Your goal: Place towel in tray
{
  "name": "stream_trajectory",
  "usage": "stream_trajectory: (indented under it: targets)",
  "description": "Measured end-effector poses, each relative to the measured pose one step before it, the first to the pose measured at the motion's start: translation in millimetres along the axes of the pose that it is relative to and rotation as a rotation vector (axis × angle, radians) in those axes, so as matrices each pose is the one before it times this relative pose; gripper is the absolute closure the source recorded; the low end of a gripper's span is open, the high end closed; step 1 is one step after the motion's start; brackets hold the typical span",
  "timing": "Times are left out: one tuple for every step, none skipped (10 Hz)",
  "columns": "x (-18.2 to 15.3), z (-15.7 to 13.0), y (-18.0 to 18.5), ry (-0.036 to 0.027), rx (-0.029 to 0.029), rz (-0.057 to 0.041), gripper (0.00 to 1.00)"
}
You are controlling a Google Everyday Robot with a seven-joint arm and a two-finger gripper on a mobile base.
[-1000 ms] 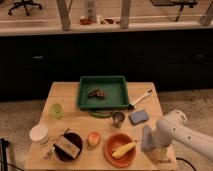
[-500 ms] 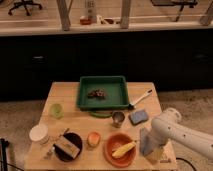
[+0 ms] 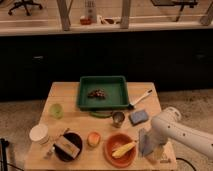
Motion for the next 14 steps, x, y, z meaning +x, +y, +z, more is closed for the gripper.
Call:
stream_trajectory:
  targets:
    - [1.43,0.40,-0.13,-0.00282,0.00537,0.00412,0.24]
    - [0.99,0.81,1.31,-0.00273,0.00567,0.00275,0.33]
    - [0.95,0.24,-0.39,0.00170,0.00490,-0.00144,0.41]
    - [0.05,0.49,-1.05,-0.00163,0.00353,-0.00134,0.51]
    - [-0.61,0.09,-2.62,-0.00341,0.00449,-0.00258,0.63]
    - [0.25,0.32,-0.12,-0.00128,-0.00365,-0.00065,0.73]
    - [-0.48,-0.03,-1.11,-0.00187,-0.00153,-0.00115,0.83]
    - [-0.10,-0.57,-0.19,-0.00054,-0.00041,0.00064,0.93]
    - [0.23,-0.45,0.75,0.00021,-0.00159,0.00001,0.99]
    - [2.38,0.99,4.27,0.00173,-0.00800,0.00446,1.00]
    - [0.65,0.13,-0.10,0.00150,0.00066,-0.00046,1.00]
    - [2.01,-4.42,-4.88,0.00409,0.00490,0.00003,1.00]
    - [3.53,-7.41,-4.36,0.00625,0.00729,0.00200,1.00]
    - [2.94,-7.85,-2.99,0.00453,0.00693,0.00264,1.00]
